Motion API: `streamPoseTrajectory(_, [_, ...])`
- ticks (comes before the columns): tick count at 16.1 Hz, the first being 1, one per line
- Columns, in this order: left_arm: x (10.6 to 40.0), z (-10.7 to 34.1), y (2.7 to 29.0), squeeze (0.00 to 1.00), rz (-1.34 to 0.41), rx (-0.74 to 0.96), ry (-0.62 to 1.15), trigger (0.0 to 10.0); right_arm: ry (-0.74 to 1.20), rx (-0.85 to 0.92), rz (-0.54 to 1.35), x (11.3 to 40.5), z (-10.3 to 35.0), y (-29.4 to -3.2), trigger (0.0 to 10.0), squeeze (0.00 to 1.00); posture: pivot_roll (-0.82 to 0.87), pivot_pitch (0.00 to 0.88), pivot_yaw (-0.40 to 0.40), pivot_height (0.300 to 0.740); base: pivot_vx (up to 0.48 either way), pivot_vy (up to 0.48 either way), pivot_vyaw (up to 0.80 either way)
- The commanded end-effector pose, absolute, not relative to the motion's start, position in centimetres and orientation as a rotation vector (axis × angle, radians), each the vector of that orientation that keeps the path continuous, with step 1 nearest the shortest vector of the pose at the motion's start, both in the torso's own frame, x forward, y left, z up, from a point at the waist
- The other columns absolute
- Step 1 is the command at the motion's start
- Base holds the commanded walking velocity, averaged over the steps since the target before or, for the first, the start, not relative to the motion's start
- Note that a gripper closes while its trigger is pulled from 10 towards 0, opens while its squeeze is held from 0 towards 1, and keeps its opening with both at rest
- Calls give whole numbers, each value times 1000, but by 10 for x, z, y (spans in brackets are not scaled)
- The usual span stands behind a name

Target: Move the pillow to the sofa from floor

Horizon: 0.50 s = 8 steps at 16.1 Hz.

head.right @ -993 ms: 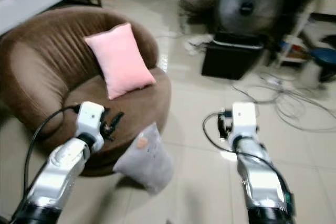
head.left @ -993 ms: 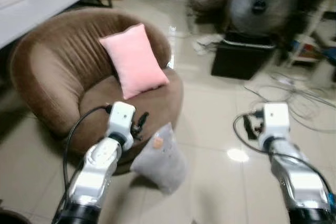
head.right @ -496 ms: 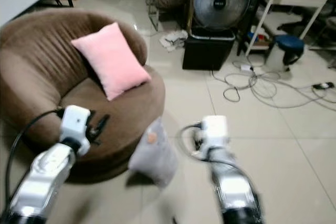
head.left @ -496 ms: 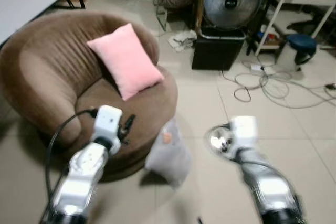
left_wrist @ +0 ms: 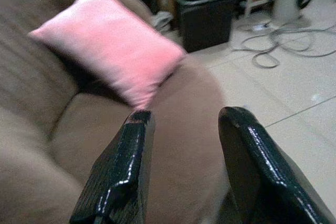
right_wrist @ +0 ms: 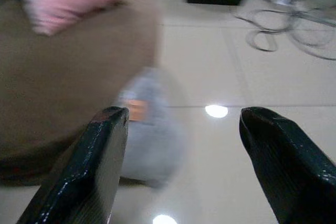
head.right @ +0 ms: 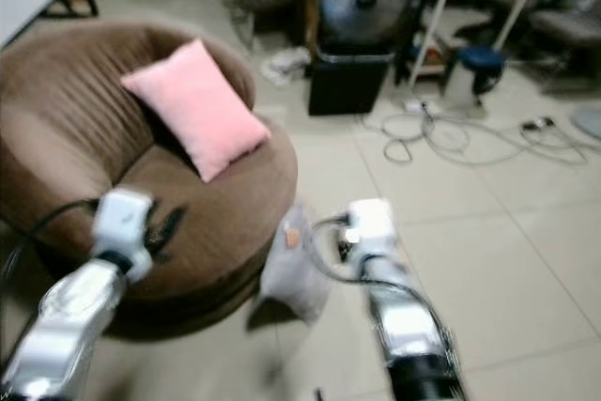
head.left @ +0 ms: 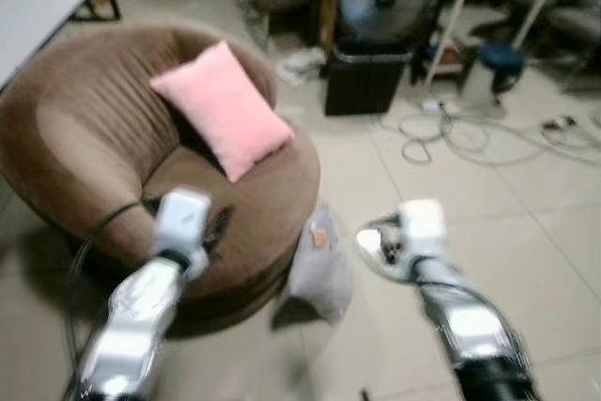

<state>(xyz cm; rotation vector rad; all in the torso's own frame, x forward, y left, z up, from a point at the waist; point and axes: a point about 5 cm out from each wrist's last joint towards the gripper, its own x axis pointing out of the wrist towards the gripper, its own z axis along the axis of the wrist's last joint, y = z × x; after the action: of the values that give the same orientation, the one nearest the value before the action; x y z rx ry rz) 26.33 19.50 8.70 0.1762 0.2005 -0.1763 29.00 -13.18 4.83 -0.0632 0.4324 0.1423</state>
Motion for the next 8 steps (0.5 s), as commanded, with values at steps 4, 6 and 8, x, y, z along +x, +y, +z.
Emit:
streamPoseTrajectory(4, [268,97,187,0,-179,156,131,10000,393,-93,125,297,55,-143,10000,0,163,0,-34,740,0,356,-202])
streamPoseTrajectory(6, [270,99,183,0,-201,185,114,10000,384,-105,124,298,56,-144,10000,0,150,0,-30,740,0,-206,-203])
streamPoseTrajectory(8, [271,99,181,0,-206,192,113,10000,373,-122,130,299,57,-145,10000,0,142,0,-27,740,0,-480,0])
